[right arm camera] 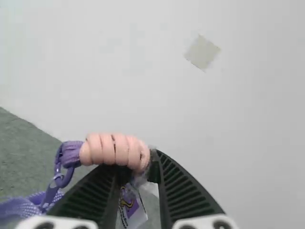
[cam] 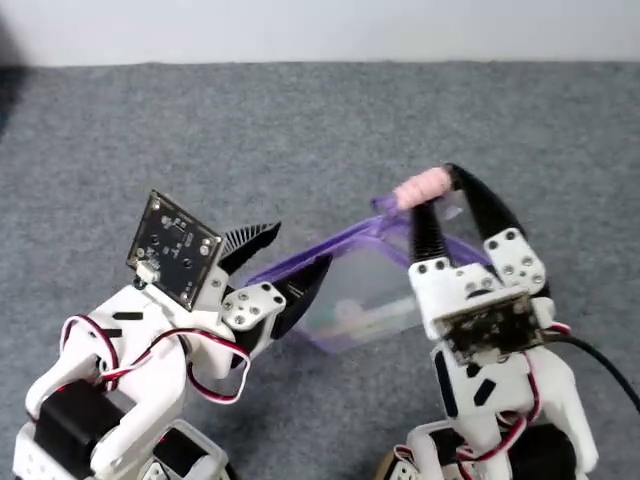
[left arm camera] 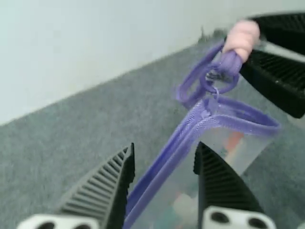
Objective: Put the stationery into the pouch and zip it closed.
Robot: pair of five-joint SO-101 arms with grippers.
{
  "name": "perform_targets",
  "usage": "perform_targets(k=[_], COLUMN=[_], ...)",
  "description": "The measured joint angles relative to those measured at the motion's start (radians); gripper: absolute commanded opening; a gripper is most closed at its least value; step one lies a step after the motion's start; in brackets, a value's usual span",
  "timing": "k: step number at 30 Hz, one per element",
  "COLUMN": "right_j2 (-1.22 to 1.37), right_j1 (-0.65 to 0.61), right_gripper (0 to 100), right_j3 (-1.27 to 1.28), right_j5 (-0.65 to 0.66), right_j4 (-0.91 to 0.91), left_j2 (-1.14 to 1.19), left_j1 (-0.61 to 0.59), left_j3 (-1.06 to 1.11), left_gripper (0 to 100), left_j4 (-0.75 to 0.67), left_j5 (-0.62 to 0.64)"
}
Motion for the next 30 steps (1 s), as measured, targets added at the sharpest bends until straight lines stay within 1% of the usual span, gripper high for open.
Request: perform_targets(k=[12, 16, 19, 22, 25, 30], right_j2=[0.0, 0.0, 0.0, -0.008, -0.017, -0.017], right_j1=[-0.239, -0.278, -0.284, -0.284, -0.284, -0.284], right_gripper=[0.7, 0.7, 0.7, 0.7, 0.7, 0.7], right_j3=[0.0, 0.0, 0.0, -0.012, -0.038, -0.046], right_j5=[0.095, 0.118, 0.124, 0.127, 0.127, 0.127], right_j4=[0.0, 0.0, 0.002, 0.052, 0.11, 0.126], left_j2=[-0.002, -0.005, -0.005, -0.009, -0.009, -0.009], left_j1=[0.0, 0.0, 0.0, 0.0, 0.002, 0.003], left_j3=[0.003, 0.043, 0.054, 0.084, 0.126, 0.181], left_gripper=[21, 21, 21, 21, 21, 21], left_j4=[0.109, 0.112, 0.109, 0.068, 0.008, -0.092], left_j5=[0.0, 0.0, 0.0, -0.002, -0.035, -0.052])
